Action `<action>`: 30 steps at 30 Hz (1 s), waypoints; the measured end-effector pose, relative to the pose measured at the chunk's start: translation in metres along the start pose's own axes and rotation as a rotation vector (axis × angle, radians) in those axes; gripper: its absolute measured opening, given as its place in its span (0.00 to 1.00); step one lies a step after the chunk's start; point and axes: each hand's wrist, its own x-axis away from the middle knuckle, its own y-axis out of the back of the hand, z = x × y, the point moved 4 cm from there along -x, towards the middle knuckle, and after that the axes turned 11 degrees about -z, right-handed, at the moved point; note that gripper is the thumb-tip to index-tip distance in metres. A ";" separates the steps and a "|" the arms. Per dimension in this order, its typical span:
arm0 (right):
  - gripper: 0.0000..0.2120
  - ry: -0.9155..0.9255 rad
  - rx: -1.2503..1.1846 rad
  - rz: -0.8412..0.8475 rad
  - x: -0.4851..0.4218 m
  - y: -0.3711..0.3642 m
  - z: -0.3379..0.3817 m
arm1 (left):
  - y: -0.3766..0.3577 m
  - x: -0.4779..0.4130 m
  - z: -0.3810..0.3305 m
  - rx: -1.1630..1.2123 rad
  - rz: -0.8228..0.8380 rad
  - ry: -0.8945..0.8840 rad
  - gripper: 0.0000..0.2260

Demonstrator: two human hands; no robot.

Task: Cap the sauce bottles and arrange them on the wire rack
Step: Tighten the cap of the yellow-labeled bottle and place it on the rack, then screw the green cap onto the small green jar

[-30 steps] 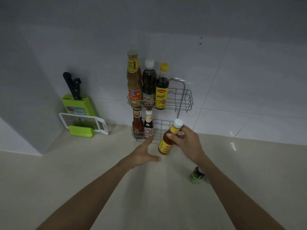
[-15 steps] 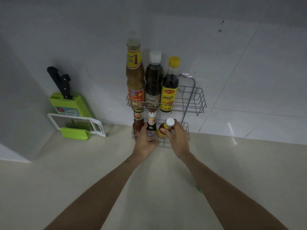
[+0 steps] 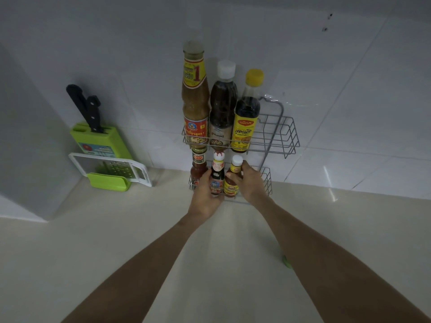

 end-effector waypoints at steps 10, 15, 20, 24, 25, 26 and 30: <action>0.22 -0.098 -0.002 0.187 0.013 0.023 -0.007 | 0.005 0.012 -0.009 -0.033 0.034 -0.013 0.33; 0.23 -0.040 -0.120 0.014 0.036 0.088 -0.038 | -0.002 0.036 0.004 -0.104 0.020 0.067 0.33; 0.27 -0.093 0.103 -0.034 0.100 0.147 -0.118 | -0.056 0.089 0.013 -0.198 0.215 0.088 0.33; 0.29 -0.177 0.264 0.144 0.150 0.152 -0.181 | -0.108 0.130 0.018 -0.283 0.433 0.053 0.33; 0.29 -0.178 0.316 0.201 0.158 0.148 -0.193 | -0.119 0.137 0.017 -0.297 0.465 0.044 0.34; 0.30 -0.185 0.350 0.249 0.166 0.145 -0.203 | -0.129 0.142 0.017 -0.307 0.489 0.044 0.35; 0.31 -0.253 0.379 0.235 0.181 0.139 -0.216 | -0.160 0.148 0.010 -0.326 0.531 0.030 0.35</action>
